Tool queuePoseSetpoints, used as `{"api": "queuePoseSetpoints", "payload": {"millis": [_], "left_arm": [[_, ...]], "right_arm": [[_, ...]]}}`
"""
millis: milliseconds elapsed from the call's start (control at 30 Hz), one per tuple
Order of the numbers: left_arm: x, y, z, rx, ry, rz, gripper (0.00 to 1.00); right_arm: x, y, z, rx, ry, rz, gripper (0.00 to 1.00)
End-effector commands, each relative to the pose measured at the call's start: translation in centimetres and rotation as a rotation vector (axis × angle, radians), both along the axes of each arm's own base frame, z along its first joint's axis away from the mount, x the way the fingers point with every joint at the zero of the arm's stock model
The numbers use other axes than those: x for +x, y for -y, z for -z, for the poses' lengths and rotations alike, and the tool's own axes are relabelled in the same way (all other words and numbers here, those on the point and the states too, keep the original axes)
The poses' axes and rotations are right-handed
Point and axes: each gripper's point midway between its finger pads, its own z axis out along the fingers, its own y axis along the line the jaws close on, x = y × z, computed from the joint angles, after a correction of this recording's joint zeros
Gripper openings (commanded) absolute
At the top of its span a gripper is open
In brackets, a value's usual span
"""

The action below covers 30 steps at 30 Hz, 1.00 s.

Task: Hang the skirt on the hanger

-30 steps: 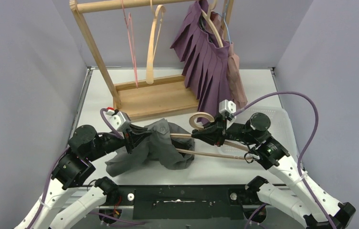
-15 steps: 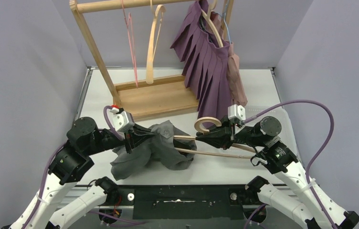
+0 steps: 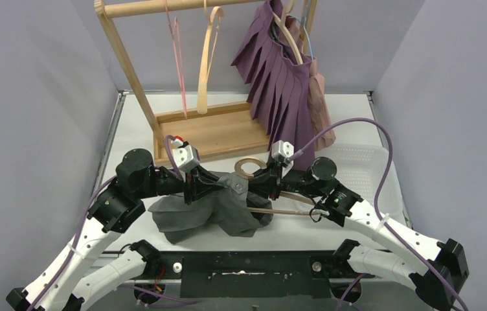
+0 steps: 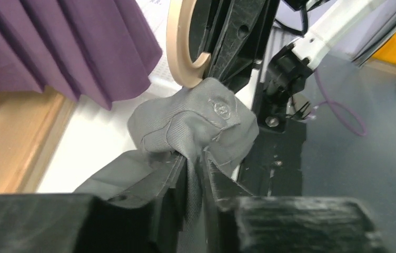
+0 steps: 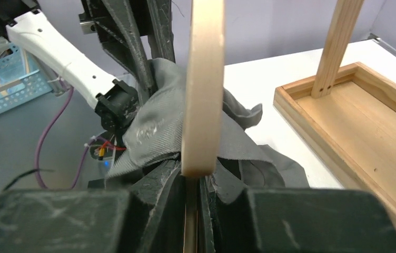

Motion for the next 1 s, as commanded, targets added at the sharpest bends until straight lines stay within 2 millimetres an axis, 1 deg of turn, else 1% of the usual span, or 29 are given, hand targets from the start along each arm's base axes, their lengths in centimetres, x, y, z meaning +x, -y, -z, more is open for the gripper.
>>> {"api": "queuePoseSetpoints", "payload": {"millis": [0,33,67,133,200,267,333,400,533,600,667,700,767,800,833,867,900,933,967], "left_arm": [[0.9,-0.8,-2.4,-0.008,0.083,-0.067,0.26],[1.2,-1.1,-2.4,0.006,0.087,-0.093,0.37],[1.4,-1.5,-2.7,0.014,0.094,-0.117,0.44],[1.8,-2.0,-3.2,0.028,0.112,-0.150,0.54],[2.0,-2.2,-3.8,0.033,0.130,-0.167,0.58],[2.1,-2.1,-4.5,0.031,0.149,-0.158,0.60],[1.9,-1.6,-5.1,0.015,0.158,-0.126,0.63],[1.7,-0.9,-5.8,-0.007,0.171,-0.085,0.63],[1.8,0.5,-6.2,-0.014,0.178,-0.007,0.62],[1.7,1.1,-5.4,0.004,0.160,0.035,0.61],[1.4,1.4,-4.1,0.037,0.137,0.083,0.59],[1.3,1.3,-3.1,0.067,0.116,0.094,0.52],[1.5,0.7,-1.6,0.127,0.108,0.071,0.33],[1.8,0.2,-1.0,0.160,0.114,0.041,0.26],[2.1,-0.4,-0.6,0.184,0.118,0.006,0.20],[2.3,-0.9,-0.7,0.192,0.125,-0.020,0.18],[2.2,-1.0,-1.3,0.182,0.143,-0.031,0.17],[2.2,-1.0,-2.3,0.159,0.167,-0.035,0.18],[2.2,-0.8,-3.5,0.125,0.186,-0.036,0.24]], "right_arm": [[0.5,0.7,-6.2,0.239,0.142,0.073,0.00],[0.4,0.8,-6.3,0.245,0.144,0.072,0.00],[0.3,0.9,-6.5,0.249,0.147,0.071,0.00],[0.1,1.1,-6.9,0.257,0.158,0.070,0.00],[0.0,1.3,-7.3,0.257,0.163,0.072,0.00],[0.0,1.3,-7.6,0.253,0.168,0.071,0.00],[-0.3,1.4,-8.1,0.252,0.173,0.061,0.00],[-0.7,1.4,-8.6,0.257,0.181,0.046,0.00],[-1.1,1.4,-10.1,0.263,0.197,0.024,0.00],[-1.3,1.4,-10.7,0.264,0.204,0.016,0.00],[-1.3,1.4,-11.3,0.260,0.209,0.011,0.00],[-1.5,1.4,-11.4,0.258,0.211,0.002,0.00],[-1.8,1.6,-11.7,0.261,0.216,-0.005,0.00],[-2.0,1.7,-11.9,0.264,0.218,-0.007,0.00],[-2.1,1.8,-12.1,0.265,0.222,-0.008,0.00],[-2.3,1.9,-12.1,0.264,0.224,-0.013,0.00],[-2.4,1.9,-12.2,0.262,0.223,-0.018,0.00],[-2.5,1.8,-12.1,0.254,0.221,-0.027,0.00],[-2.6,1.7,-11.9,0.246,0.217,-0.034,0.00]]}}
